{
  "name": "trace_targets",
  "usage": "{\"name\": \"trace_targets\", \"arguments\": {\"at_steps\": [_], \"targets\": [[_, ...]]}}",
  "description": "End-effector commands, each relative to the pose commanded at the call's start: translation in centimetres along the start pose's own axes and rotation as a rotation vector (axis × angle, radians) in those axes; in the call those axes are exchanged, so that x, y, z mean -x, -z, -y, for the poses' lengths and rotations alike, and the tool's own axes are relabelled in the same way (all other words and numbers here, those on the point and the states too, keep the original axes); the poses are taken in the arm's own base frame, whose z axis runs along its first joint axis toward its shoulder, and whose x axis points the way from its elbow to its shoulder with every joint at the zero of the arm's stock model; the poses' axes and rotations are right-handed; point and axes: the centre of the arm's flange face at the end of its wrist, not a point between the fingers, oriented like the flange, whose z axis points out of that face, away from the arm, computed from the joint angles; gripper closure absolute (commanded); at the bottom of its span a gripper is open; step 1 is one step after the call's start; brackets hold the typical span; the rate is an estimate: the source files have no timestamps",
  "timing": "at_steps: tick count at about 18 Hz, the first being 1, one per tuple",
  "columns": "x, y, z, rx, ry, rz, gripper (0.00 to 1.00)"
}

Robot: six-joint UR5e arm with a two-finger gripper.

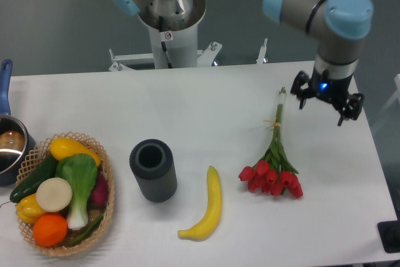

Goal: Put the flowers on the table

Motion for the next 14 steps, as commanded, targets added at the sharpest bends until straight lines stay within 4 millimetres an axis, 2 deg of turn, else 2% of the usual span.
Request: {"name": "trace_targets", "arguments": {"at_steps": [5, 11, 14], "targets": [[0.2, 0.1, -0.5, -0.023, 0.012, 0.003, 0.00], [0.5, -0.5, -3.4, -0.072, 0.067, -0.003, 0.00], [0.4, -0.7, -3.9, -0.071, 0.075, -0.008, 0.00]]}}
